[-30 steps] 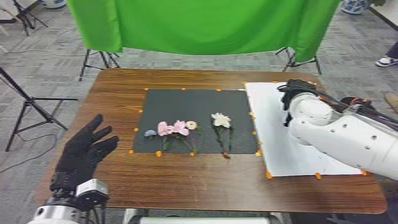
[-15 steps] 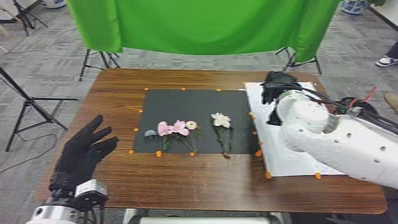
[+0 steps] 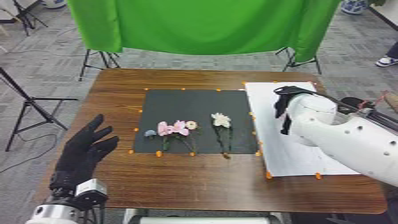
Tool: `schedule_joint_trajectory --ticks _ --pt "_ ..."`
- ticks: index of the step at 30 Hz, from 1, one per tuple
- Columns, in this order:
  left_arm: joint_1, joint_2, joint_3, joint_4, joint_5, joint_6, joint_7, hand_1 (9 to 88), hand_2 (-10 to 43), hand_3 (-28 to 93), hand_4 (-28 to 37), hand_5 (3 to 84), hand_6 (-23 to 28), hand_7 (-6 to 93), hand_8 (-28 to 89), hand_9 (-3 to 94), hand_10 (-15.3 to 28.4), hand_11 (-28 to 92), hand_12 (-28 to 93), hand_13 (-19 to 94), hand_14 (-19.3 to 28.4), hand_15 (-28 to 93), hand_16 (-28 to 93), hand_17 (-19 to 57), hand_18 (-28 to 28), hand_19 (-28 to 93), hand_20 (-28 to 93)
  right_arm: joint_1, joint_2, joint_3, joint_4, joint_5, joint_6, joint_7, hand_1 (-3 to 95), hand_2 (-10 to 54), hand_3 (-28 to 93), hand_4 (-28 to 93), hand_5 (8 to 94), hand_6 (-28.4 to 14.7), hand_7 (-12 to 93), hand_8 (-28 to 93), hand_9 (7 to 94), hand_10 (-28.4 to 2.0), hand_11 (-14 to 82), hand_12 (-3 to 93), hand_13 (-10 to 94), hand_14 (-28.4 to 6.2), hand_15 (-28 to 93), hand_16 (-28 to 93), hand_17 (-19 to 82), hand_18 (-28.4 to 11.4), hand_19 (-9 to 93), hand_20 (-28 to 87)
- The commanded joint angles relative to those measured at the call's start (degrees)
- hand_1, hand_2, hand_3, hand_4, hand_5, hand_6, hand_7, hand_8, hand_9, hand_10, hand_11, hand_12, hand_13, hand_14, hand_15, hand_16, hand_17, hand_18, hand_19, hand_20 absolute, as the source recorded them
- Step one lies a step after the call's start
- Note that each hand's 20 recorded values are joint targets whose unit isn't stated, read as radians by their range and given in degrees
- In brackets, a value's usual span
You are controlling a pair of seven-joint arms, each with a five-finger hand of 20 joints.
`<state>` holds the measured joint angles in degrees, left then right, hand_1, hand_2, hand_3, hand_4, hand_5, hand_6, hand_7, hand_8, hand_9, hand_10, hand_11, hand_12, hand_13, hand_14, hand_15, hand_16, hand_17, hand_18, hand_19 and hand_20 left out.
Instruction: Arrange flowers
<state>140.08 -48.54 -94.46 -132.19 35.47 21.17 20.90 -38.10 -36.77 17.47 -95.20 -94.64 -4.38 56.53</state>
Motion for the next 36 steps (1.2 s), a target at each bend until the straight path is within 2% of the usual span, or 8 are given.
schedule_joint_trajectory --ticks 1,12,20,21,25,30,33,36 --pt "-0.37 -0.36 0.44 0.31 0.4 -0.66 -0.76 29.9 7.8 63 -20.6 33.3 8.2 7.8 -7 26.9 18.1 24 11 20 27.5 58 -13 -6.8 28.4 58 -1 0.37 1.37 -0.01 0.72 -2.43 -0.16 1.16 41.4 -9.2 78 -26 50.5 -2.1 14 -11 60.4 -18.9 12.7 13.4 74 -7.6 66 11 48 -17.9 93 20" --pt "-0.66 0.34 0.67 0.48 -0.22 -0.18 -0.44 29.9 7.7 63 -20.6 33.2 8.1 7.9 -7 26.9 18.2 24 11 20 27.5 58 -13 -6.8 28.4 58 -1 -1.64 0.42 1.43 1.62 -0.3 0.4 0.0 41.1 -8.9 78 -26 51.9 -0.6 15 -11 61.3 -18.6 12.9 13.5 74 -7.6 66 11 48 -18.0 93 22" --pt "-0.75 -0.05 0.63 0.5 0.11 -0.26 -0.76 29.9 7.7 63 -20.7 33.2 8.1 8.0 -7 26.9 18.2 24 11 20 27.5 58 -13 -6.8 28.4 58 -1 -2.18 0.17 1.32 1.39 -0.86 0.98 -0.49 40.5 -8.8 77 -26 52.1 -0.3 15 -11 61.4 -18.4 13.0 13.5 74 -7.7 67 11 47 -18.3 93 22" --pt "-0.85 -0.63 0.41 0.49 0.61 -0.77 -1.65 29.9 7.7 63 -20.6 33.2 8.1 8.0 -7 27.0 18.2 24 11 20 27.5 58 -13 -6.8 28.4 58 -1 -2.84 0.22 1.88 1.2 -0.74 0.87 -0.39 40.6 -8.8 77 -26 52.1 -0.3 15 -11 61.4 -18.3 13.0 13.6 74 -7.7 67 11 47 -18.3 93 22" --pt "-1.12 -0.82 0.55 0.6 0.76 -0.87 -1.7 29.9 7.7 63 -20.7 33.2 8.1 8.0 -7 27.0 18.2 24 11 20 27.6 58 -13 -6.8 28.4 58 -1 -2.01 -0.37 0.52 1.86 -0.73 1.42 -0.94 40.9 -8.7 77 -26 53.1 0.1 16 -11 62.4 -17.5 13.5 13.7 74 -7.6 67 11 47 -18.2 93 22" --pt "-1.15 -0.3 0.73 0.56 0.34 -0.48 -1.24 29.9 7.7 63 -20.6 33.2 8.1 8.1 -7 27.0 18.2 24 11 20 27.5 58 -13 -6.9 28.4 58 -1 -1.12 -0.32 -1.88 2.21 -1.7 4.28 -1.3 42.8 -8.4 76 -27 56.8 0.6 18 -11 66.3 -13.8 15.2 13.9 75 -7.0 67 12 48 -17.8 93 22" --pt "-1.05 -0.6 0.53 0.55 0.59 -0.82 -1.42 29.9 7.7 63 -20.7 33.2 8.1 8.1 -7 27.0 18.1 24 11 20 27.6 58 -13 -6.9 28.4 58 -1 0.52 -0.24 -5.33 2.69 -3.38 7.52 -1.58 44.7 -8.2 75 -28 60.8 1.3 19 -11 69.9 -11.1 16.3 13.9 77 -6.3 66 12 49 -17.2 93 22" --pt "-1.3 -0.25 0.79 0.66 0.33 -0.68 -1.17 29.9 7.7 63 -20.6 33.2 8.1 8.1 -7 26.9 18.1 24 11 20 27.6 58 -13 -7.0 28.4 58 -1 2.15 -0.12 -8.64 2.9 -4.92 11.75 -1.25 49.4 -8.8 70 -28 66.1 1.4 22 -2 75.8 -9.9 15.8 15.3 79 -5.3 64 13 51 -16.5 93 23"
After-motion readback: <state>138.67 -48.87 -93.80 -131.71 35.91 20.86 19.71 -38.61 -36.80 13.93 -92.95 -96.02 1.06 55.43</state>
